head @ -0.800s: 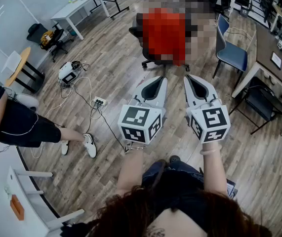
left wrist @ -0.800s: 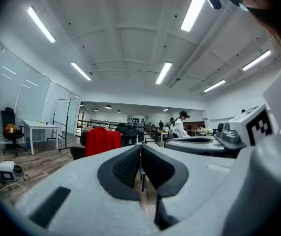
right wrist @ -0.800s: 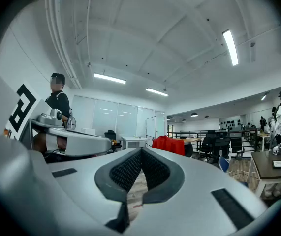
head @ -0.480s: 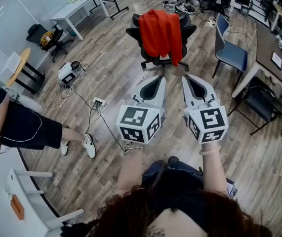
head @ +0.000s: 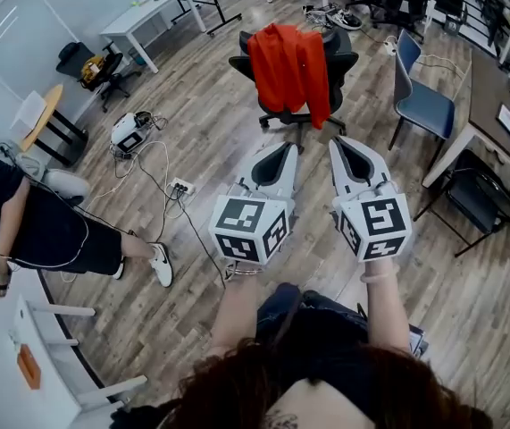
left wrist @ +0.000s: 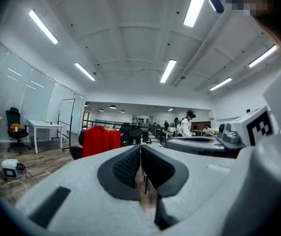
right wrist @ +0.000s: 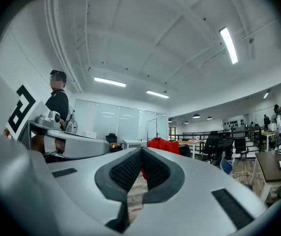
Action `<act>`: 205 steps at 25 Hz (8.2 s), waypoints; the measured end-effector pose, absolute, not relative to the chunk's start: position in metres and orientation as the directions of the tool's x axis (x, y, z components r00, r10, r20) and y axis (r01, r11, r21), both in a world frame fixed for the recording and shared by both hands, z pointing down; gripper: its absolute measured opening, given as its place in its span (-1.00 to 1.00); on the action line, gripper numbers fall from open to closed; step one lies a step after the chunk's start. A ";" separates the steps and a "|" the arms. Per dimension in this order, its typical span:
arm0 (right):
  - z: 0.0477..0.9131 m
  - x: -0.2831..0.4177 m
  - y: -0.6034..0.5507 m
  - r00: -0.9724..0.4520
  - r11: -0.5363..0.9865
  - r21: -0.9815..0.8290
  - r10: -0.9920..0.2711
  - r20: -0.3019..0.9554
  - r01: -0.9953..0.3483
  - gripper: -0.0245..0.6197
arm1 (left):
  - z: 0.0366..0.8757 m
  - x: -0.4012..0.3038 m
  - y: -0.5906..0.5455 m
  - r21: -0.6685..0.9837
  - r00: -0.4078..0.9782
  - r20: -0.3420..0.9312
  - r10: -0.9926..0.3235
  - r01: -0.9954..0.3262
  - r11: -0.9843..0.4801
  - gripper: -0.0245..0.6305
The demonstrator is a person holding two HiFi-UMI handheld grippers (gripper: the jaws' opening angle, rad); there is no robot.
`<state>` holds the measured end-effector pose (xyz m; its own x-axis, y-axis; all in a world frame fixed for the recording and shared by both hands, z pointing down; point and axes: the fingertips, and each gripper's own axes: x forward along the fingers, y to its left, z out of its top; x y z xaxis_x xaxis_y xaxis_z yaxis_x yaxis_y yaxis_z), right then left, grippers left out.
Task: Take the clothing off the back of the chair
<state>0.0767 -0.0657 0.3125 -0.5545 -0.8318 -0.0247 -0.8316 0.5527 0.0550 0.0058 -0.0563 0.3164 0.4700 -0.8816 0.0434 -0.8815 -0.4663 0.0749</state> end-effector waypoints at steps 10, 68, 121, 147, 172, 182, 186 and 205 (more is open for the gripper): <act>0.316 0.077 -0.100 -0.556 0.556 0.004 -0.831 -0.025 -0.831 -0.96 | 0.320 -0.005 -0.087 0.067 0.439 0.066 -0.896 -0.898 -0.435 -0.86; 0.348 0.011 -0.355 -0.461 0.456 -0.073 -0.884 0.075 -0.887 0.00 | 0.343 -0.139 -0.364 0.283 0.570 0.065 -0.819 -0.797 -0.533 -0.19; 0.402 -0.020 -0.414 -0.701 0.671 -0.203 -0.687 0.190 -0.713 -0.46 | 0.385 -0.051 -0.407 0.387 0.768 0.198 -0.609 -0.632 -0.671 -0.56; 0.370 -0.036 -0.332 -0.739 0.713 -0.218 -0.671 0.064 -0.666 -0.59 | 0.352 -0.061 -0.325 0.361 0.792 0.112 -0.601 -0.595 -0.718 -0.62; 0.357 -0.036 -0.257 -0.736 0.711 -0.232 -0.676 0.035 -0.664 -0.56 | 0.338 -0.065 -0.242 0.325 0.781 0.061 -0.622 -0.605 -0.727 -0.65; 0.349 -0.018 -0.210 -0.775 0.754 -0.215 -0.632 0.021 -0.621 -0.56 | 0.332 -0.046 -0.193 0.302 0.750 0.045 -0.660 -0.640 -0.707 -0.65; 0.351 -0.004 -0.194 -0.778 0.755 -0.224 -0.628 0.022 -0.616 -0.56 | 0.333 -0.033 -0.177 0.307 0.746 0.048 -0.664 -0.644 -0.701 -0.65; 0.351 0.036 -0.108 -0.797 0.775 -0.221 -0.603 0.019 -0.592 -0.57 | 0.333 0.007 -0.090 0.299 0.702 0.049 -0.710 -0.689 -0.660 -0.65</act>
<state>0.0355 -0.1078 0.3508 -0.7974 -0.6032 0.0192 -0.5917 0.7753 -0.2209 0.0071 -0.0897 0.3328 0.7020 -0.7105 0.0488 -0.6890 -0.6603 0.2989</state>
